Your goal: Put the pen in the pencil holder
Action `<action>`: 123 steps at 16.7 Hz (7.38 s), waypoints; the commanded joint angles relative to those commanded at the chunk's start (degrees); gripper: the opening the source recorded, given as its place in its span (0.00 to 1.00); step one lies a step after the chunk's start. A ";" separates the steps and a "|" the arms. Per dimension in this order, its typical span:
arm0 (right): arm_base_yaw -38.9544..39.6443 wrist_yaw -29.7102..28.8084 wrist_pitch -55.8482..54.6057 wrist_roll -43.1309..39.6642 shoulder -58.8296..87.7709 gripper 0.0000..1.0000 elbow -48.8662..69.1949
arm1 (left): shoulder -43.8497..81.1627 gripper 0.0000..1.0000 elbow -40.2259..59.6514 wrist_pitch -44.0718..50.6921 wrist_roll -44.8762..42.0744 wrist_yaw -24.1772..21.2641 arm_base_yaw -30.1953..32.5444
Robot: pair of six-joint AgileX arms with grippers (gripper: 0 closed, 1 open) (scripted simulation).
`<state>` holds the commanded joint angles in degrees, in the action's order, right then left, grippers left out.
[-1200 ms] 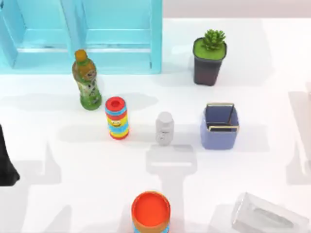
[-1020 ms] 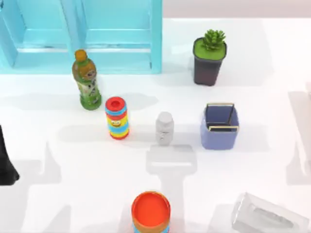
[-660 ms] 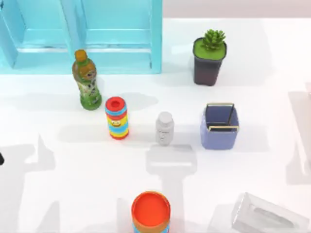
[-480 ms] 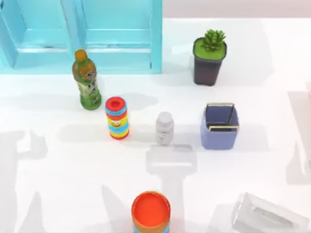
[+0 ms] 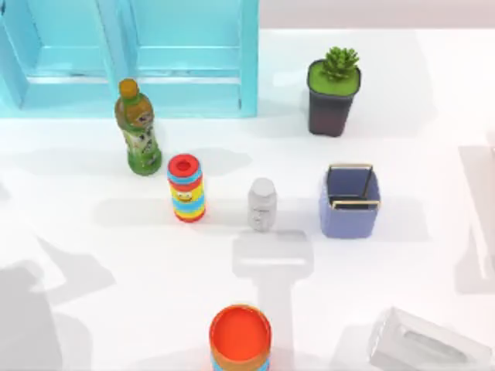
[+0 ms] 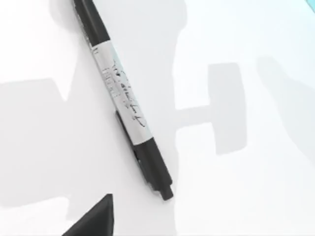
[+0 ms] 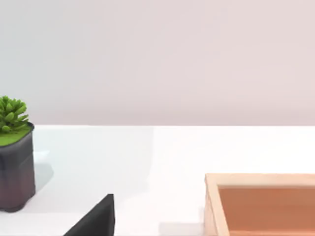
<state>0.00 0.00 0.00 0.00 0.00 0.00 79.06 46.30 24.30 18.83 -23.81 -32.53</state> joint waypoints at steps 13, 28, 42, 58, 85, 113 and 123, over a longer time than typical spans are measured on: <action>0.00 0.00 0.00 0.00 0.00 1.00 0.00 | 22.91 1.00 12.73 8.20 6.94 -9.17 -8.32; 0.00 0.00 0.00 0.00 0.00 1.00 0.00 | 38.22 1.00 10.98 -14.00 16.96 -6.74 0.53; 0.00 0.00 0.00 0.00 0.00 1.00 0.00 | 38.22 0.02 10.98 -14.00 16.96 -6.74 0.53; 0.00 0.00 0.00 0.00 0.00 1.00 0.00 | 24.66 0.00 12.66 4.19 8.44 -7.86 -9.16; 0.00 0.00 0.00 0.00 0.00 1.00 0.00 | -12.04 0.00 38.74 17.67 27.66 -26.85 -34.93; 0.00 0.00 0.00 0.00 0.00 1.00 0.00 | -53.05 0.00 145.96 -58.68 181.70 -73.23 -79.96; 0.00 0.00 0.00 0.00 0.00 1.00 0.00 | -53.41 0.00 145.79 -60.66 183.50 -72.61 -80.44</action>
<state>0.00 0.00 0.00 0.00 0.00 0.00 25.64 192.09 -36.36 202.33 -96.42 -112.97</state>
